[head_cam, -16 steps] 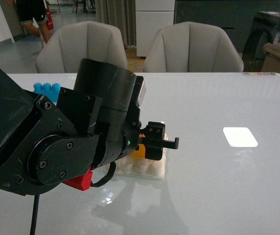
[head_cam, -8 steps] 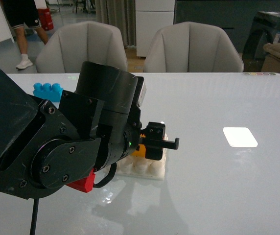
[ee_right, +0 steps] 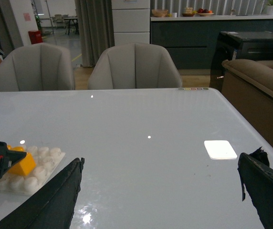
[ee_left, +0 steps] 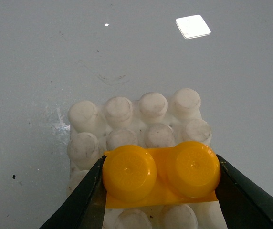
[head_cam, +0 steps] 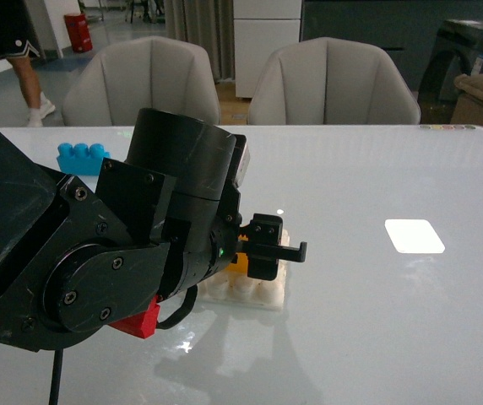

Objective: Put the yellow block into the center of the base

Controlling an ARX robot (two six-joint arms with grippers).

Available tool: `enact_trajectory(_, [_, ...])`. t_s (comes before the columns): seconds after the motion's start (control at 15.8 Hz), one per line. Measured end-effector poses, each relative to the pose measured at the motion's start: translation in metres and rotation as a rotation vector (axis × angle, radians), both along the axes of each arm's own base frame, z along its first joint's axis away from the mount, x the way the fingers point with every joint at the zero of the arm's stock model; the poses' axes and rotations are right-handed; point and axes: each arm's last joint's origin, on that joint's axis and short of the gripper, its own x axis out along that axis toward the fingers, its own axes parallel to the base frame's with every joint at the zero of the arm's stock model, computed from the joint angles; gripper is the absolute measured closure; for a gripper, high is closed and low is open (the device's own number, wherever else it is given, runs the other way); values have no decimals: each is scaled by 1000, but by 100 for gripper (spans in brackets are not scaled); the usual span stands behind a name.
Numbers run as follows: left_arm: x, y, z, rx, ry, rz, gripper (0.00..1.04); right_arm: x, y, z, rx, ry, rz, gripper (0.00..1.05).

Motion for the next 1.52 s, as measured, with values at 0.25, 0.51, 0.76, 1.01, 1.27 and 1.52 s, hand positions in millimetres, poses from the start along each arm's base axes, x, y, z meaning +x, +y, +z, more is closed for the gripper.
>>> enact_trajectory(0.25, [-1, -1, 0, 5, -3, 4, 47, 0, 0, 0, 0, 0, 0, 6])
enact_trajectory(0.51, [-3, 1, -10, 13, 46, 22, 47, 0, 0, 0, 0, 0, 0, 6])
enact_trajectory(0.76, [-4, 0, -11, -7, 48, 17, 35, 0, 0, 0, 0, 0, 0, 6])
enact_trajectory(1.01, [-4, 0, -5, -49, 22, 8, 8, 0, 0, 0, 0, 0, 0, 6])
enact_trajectory(1.27, [-6, 3, 31, -96, -61, 10, 7, 0, 0, 0, 0, 0, 0, 6])
enact_trajectory(1.52, [-43, 8, 97, -189, -204, -42, 7, 0, 0, 0, 0, 0, 0, 6])
